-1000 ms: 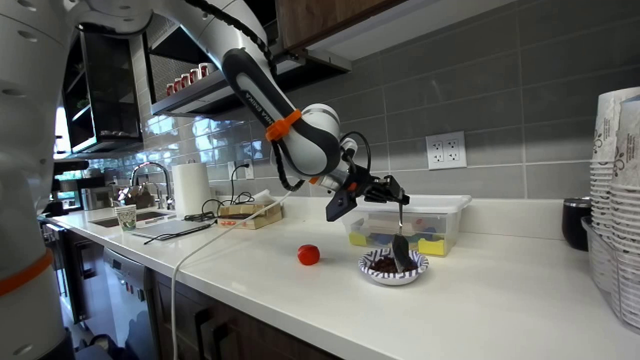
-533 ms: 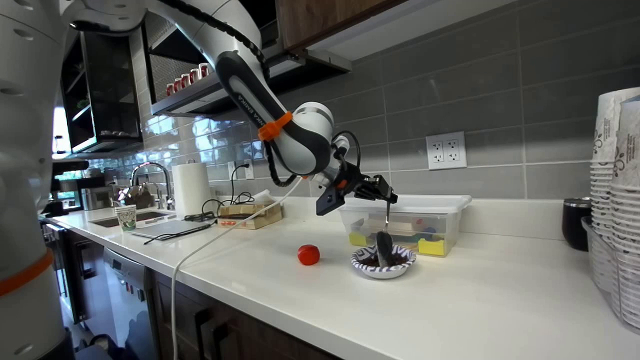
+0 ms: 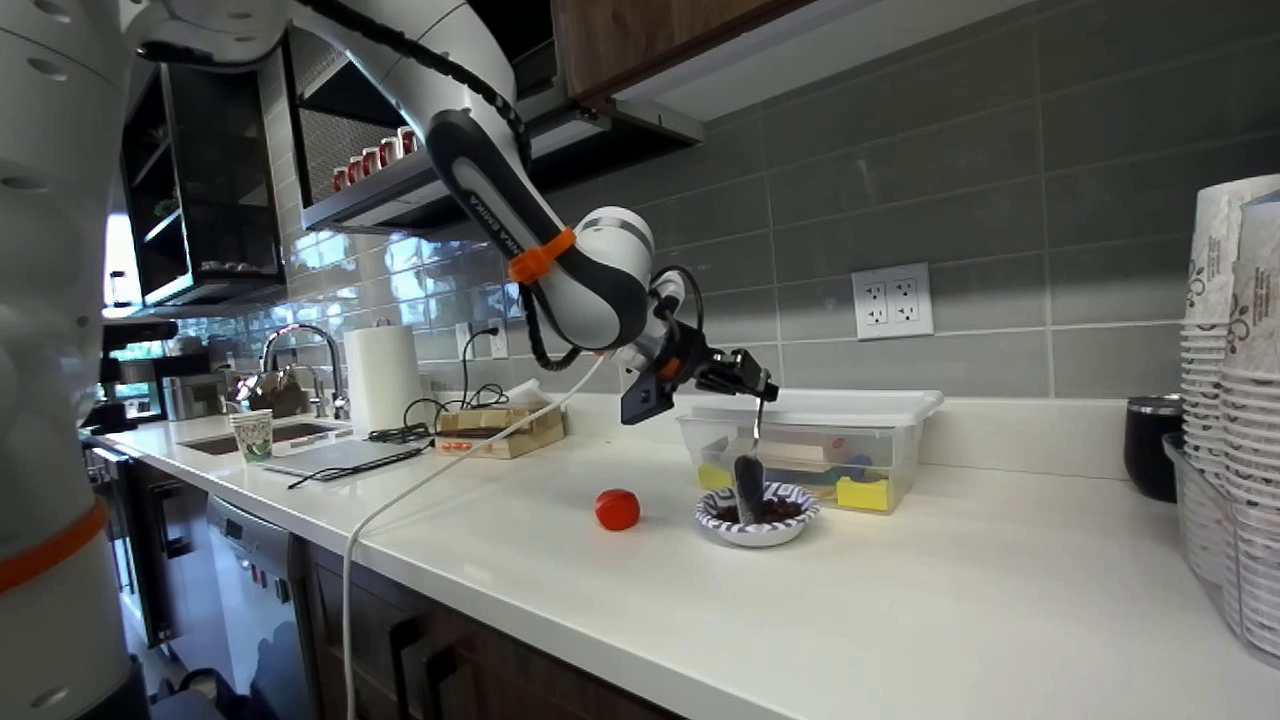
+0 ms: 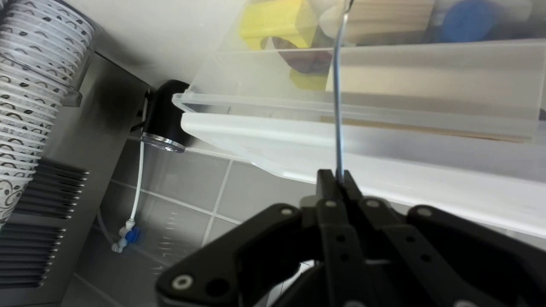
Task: Use the silver spatula to stir the contents in the bowl
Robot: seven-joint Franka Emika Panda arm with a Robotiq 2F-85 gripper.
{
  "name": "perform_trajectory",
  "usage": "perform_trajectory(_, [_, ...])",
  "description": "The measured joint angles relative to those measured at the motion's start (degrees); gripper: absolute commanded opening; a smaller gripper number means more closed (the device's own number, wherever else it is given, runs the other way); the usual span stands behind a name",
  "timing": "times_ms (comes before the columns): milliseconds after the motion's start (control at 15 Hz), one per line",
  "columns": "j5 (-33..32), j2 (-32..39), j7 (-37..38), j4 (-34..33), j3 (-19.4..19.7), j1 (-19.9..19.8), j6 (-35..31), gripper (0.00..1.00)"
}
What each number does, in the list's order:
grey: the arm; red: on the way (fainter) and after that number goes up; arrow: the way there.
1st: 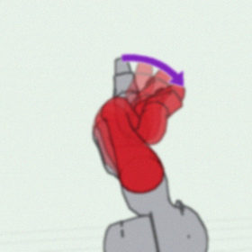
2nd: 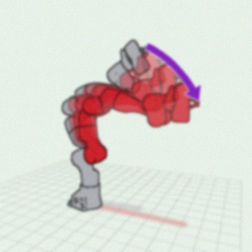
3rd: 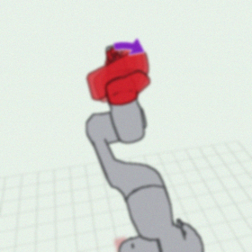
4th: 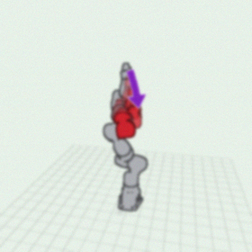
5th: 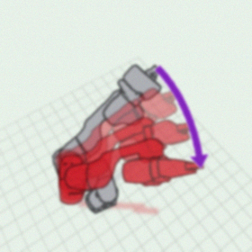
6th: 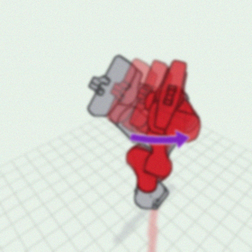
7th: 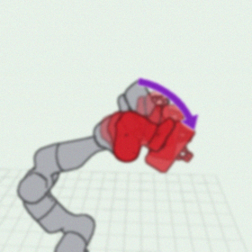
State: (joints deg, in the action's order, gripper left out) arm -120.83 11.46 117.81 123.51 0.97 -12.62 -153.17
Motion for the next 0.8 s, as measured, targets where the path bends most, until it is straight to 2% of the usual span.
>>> perform_trajectory(400, [-1.0,0.2,6.0,0.0,-2.0,0.7,5.6,0.01])
perform_trajectory(800, [-2.6,1.2,10.6,-0.1,-2.0,2.2,12.5,0.01])
